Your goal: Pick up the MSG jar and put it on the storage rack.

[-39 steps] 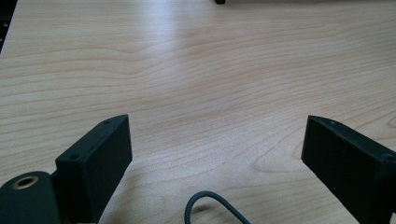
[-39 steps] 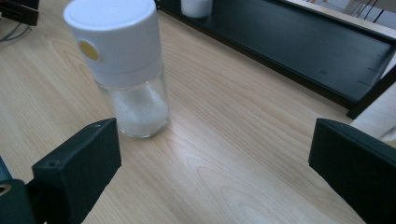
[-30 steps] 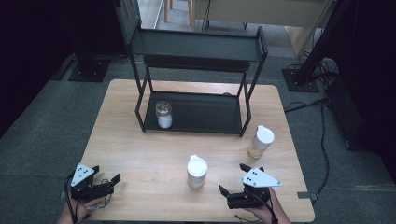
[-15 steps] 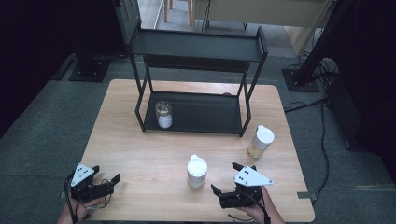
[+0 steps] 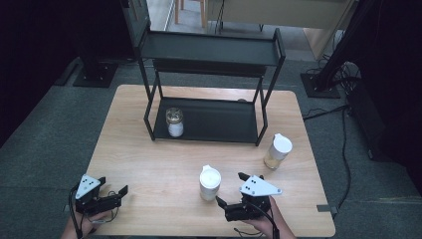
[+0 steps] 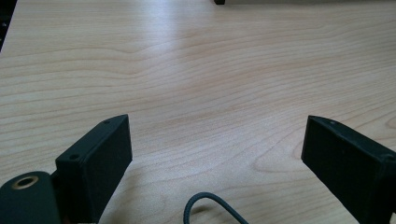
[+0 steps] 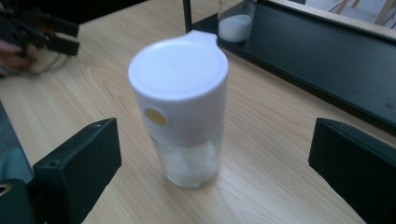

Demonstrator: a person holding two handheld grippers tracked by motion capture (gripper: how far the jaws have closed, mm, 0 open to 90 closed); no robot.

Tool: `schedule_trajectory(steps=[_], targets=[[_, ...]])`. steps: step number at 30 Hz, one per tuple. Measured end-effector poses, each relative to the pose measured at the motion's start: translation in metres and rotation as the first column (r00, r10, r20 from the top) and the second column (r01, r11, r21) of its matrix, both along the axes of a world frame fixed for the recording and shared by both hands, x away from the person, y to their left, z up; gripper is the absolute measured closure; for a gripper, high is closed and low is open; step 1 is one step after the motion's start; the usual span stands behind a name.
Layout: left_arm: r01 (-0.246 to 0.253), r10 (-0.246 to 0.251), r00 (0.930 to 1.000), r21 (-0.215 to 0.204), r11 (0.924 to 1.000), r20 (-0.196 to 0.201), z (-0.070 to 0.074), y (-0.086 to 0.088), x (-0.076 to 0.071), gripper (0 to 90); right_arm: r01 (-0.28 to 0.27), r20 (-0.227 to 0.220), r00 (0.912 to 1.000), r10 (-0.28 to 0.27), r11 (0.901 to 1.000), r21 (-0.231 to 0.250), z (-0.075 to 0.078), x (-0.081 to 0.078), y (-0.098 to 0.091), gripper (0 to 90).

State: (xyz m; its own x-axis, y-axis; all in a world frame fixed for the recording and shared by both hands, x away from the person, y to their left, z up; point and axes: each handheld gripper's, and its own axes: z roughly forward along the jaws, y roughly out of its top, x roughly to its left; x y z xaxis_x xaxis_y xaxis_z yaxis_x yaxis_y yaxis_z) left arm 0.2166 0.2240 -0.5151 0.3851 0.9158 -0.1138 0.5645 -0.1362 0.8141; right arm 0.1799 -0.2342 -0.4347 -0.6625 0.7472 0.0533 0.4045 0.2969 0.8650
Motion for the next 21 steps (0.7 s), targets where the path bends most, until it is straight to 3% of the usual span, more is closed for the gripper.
schedule_trajectory(steps=[2,4,7,21], targets=[[-0.001,0.001,1.0,-0.001,1.0,0.001,0.0,0.0,0.0,8.8,0.011,-0.014,0.9999,-0.01,0.9996,0.026,0.002,0.002,0.004,2.3],[0.0,0.0,1.0,-0.003,1.0,0.001,0.0,0.0,0.0,8.8,0.021,-0.002,0.9998,-0.021,0.9998,0.006,0.003,0.003,0.011,2.4],[0.003,-0.003,1.0,-0.004,1.0,0.001,0.0,0.001,0.0,8.8,0.03,-0.025,0.9992,-0.03,0.9995,-0.008,-0.003,0.006,0.023,2.5],[0.007,-0.007,1.0,-0.006,1.0,0.001,0.0,0.001,0.0,8.8,0.064,-0.032,0.9974,-0.065,0.9979,-0.012,-0.008,0.009,0.042,5.2]])
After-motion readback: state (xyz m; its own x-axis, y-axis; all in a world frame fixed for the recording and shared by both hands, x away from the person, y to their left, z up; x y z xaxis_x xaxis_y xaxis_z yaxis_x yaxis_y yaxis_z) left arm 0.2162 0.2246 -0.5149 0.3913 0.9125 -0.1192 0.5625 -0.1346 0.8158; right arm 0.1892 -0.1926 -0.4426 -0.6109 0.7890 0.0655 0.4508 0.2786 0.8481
